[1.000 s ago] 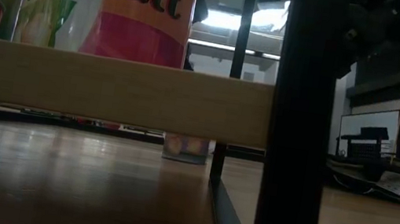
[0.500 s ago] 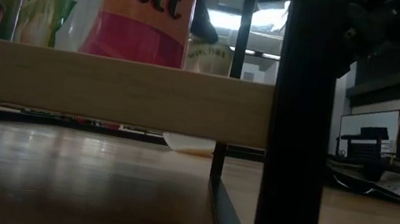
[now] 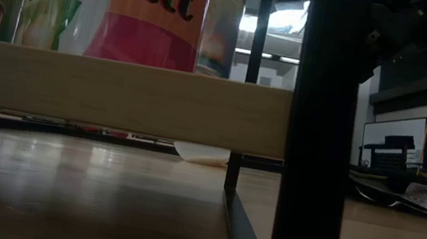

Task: Pick and place cans onto a shelf
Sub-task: Put the yellow canned peach on the shelf aligned with the other white canned mixed fruit

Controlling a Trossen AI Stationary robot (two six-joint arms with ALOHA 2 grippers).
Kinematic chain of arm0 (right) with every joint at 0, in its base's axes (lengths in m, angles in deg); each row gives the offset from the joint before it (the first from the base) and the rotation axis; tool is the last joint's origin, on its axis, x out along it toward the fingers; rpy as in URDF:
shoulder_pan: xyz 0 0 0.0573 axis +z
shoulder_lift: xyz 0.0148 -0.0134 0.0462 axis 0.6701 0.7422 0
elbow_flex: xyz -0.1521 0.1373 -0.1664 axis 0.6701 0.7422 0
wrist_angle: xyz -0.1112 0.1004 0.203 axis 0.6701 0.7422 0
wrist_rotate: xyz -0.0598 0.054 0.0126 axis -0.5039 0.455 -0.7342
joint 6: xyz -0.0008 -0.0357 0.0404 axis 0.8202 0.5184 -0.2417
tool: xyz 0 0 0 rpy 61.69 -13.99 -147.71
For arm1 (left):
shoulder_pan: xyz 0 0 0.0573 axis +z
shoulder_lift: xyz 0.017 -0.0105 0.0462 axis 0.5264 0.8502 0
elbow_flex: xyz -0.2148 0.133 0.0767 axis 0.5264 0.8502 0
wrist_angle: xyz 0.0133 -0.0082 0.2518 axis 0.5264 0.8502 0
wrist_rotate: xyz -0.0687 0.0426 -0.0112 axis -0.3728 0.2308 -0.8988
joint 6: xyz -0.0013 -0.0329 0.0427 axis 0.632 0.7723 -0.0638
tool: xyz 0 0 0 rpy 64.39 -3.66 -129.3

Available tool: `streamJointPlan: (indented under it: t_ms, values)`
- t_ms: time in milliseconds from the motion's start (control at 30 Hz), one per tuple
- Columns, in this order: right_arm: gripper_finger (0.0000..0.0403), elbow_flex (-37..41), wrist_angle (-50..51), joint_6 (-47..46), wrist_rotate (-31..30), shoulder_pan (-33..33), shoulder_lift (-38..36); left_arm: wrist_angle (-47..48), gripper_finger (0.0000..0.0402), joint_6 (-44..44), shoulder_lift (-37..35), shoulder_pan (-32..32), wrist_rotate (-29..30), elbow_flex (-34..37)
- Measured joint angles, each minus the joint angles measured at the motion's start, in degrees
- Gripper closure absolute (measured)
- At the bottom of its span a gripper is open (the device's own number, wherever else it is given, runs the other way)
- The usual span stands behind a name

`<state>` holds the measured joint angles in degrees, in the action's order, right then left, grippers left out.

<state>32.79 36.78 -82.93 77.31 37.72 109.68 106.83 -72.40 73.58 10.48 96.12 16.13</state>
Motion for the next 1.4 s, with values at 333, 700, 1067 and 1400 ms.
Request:
streamJointPlan:
  t_ms: [333,700,1067,1400]
  values:
    - [0.0319,0.0,0.0,-0.05,0.0,0.0,0.0,-0.59,0.0401,5.02,0.36,-8.05,8.19,0.0]
    - [0.0319,0.0,-0.07,-0.07,0.0,-0.01,0.0,-1.55,0.0401,5.98,4.12,-9.37,9.36,0.01]
    - [0.0319,-0.02,-0.31,-0.09,0.0,-0.02,0.0,-1.75,0.0401,6.02,4.85,-9.5,10.04,0.27]
    - [0.0319,-0.02,-0.46,-0.09,0.0,0.0,0.0,-2.52,0.0402,6.09,7.01,-9.63,8.72,0.27]
